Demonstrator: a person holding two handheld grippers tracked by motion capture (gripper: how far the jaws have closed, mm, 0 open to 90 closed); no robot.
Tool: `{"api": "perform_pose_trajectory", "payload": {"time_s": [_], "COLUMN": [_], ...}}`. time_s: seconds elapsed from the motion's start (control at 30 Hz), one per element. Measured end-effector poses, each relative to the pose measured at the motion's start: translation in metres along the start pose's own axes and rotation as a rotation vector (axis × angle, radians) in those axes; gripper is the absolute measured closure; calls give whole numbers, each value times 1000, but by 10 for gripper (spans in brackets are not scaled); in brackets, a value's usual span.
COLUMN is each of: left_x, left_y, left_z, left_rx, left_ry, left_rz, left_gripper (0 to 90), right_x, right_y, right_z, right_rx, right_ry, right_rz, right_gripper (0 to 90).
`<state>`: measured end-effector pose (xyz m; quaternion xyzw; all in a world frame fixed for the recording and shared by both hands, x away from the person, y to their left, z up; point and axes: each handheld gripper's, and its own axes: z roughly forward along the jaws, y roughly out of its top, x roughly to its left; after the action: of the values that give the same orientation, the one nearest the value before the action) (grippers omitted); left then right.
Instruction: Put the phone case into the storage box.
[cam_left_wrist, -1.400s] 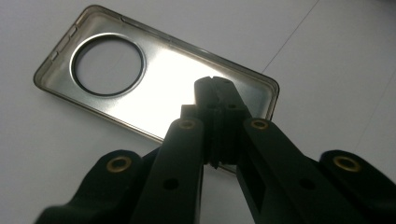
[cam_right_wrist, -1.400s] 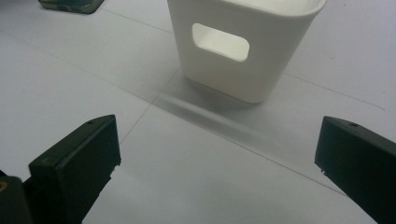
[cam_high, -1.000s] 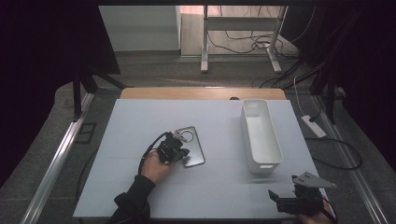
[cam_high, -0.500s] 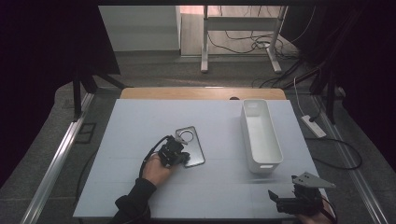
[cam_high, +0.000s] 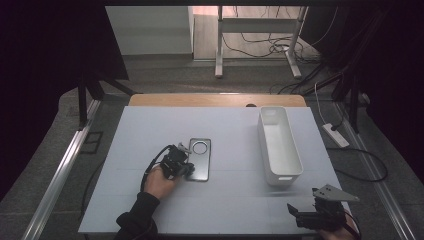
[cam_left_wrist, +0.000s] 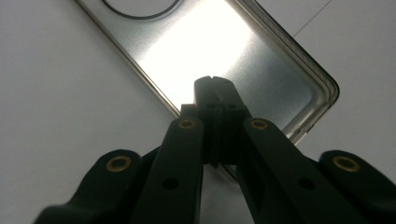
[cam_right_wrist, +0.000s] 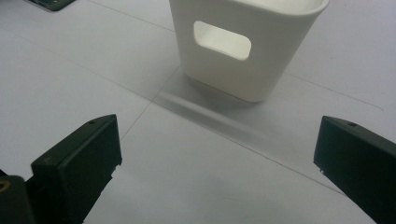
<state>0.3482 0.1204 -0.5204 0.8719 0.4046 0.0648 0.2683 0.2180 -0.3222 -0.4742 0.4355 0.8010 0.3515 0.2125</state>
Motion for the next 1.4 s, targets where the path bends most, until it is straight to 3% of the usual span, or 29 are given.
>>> {"api": "perform_pose_trajectory", "payload": {"time_s": [0.5,0.77,1.0,1.17,1.23,1.4], "left_x": [29,26,17,15,17,25], "left_y": [-14,-11,-2,-1,-1,-2], "left_z": [-9,-10,-29,-29,-29,-36], "left_rx": [-15,-7,-61,-53,-53,-83], "left_ry": [35,41,21,22,40,65], "left_rz": [-66,-51,-40,-38,-45,-90], "left_gripper": [889,889,888,887,852,595], "right_x": [0,1,1,1,1,1], "right_y": [0,0,0,0,0,0], "right_z": [0,1,1,1,1,1], "right_rx": [4,11,13,15,13,14], "right_ry": [-1,-3,-4,-4,-4,-4], "right_rz": [-4,-9,-10,-12,-11,-11], "right_gripper": [6,7,8,8,8,8]}}
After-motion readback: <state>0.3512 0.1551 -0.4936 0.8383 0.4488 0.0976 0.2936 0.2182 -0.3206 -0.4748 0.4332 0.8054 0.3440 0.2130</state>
